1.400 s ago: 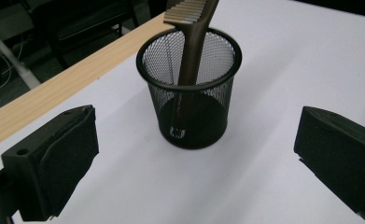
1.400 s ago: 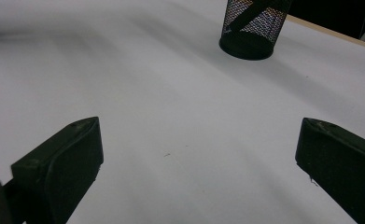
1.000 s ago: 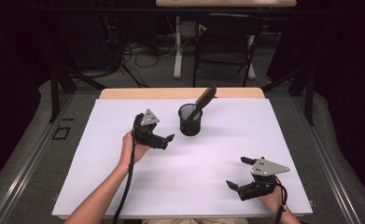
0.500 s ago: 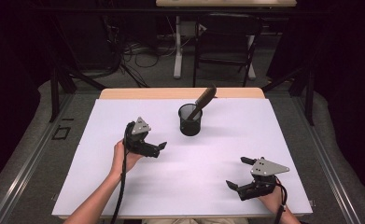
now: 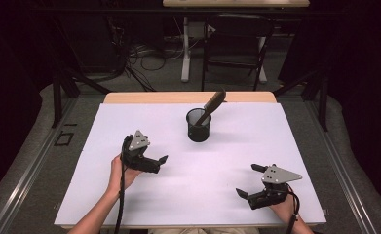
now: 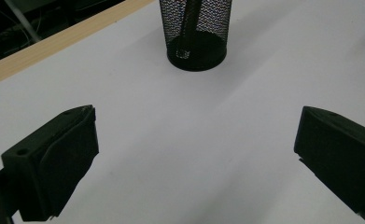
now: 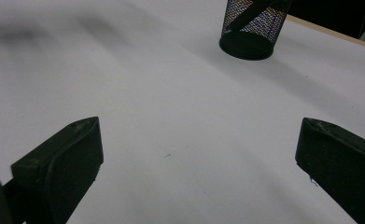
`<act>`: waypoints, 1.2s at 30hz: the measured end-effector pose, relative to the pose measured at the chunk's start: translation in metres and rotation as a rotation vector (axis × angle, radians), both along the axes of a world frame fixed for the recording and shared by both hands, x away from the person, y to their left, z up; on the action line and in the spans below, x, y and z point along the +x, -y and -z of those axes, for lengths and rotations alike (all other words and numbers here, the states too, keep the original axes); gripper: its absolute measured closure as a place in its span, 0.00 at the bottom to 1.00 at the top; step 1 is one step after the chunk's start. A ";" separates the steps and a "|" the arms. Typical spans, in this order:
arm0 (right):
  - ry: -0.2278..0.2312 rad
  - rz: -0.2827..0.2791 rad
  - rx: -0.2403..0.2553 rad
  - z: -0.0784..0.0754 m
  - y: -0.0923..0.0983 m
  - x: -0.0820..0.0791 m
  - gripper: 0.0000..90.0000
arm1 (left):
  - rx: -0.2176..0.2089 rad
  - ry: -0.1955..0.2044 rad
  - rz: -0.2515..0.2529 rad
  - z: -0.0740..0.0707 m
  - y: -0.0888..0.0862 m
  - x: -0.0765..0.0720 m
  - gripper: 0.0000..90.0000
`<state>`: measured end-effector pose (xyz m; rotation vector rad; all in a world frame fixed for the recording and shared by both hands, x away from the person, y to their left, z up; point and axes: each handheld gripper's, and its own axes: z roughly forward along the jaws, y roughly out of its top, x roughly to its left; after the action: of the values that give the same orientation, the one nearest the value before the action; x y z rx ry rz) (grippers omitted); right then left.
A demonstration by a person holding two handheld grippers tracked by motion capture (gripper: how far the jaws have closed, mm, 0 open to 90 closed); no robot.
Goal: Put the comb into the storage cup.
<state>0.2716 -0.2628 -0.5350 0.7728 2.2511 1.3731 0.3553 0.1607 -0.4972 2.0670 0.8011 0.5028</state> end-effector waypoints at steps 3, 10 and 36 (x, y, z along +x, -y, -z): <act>-0.003 -0.001 -0.002 0.000 0.000 0.000 0.01 | -0.005 0.000 -0.003 0.001 -0.004 -0.006 0.00; -0.003 0.000 0.000 0.000 0.000 0.000 0.01 | -0.030 0.007 -0.028 0.006 -0.014 -0.018 0.00; 0.004 -0.001 0.000 -0.001 0.000 -0.001 0.01 | -0.071 0.054 -0.115 0.033 -0.040 -0.068 0.00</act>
<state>0.2705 -0.2626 -0.5344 0.7683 2.2486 1.3743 0.2873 0.2006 -0.5299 1.9415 0.8972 0.5827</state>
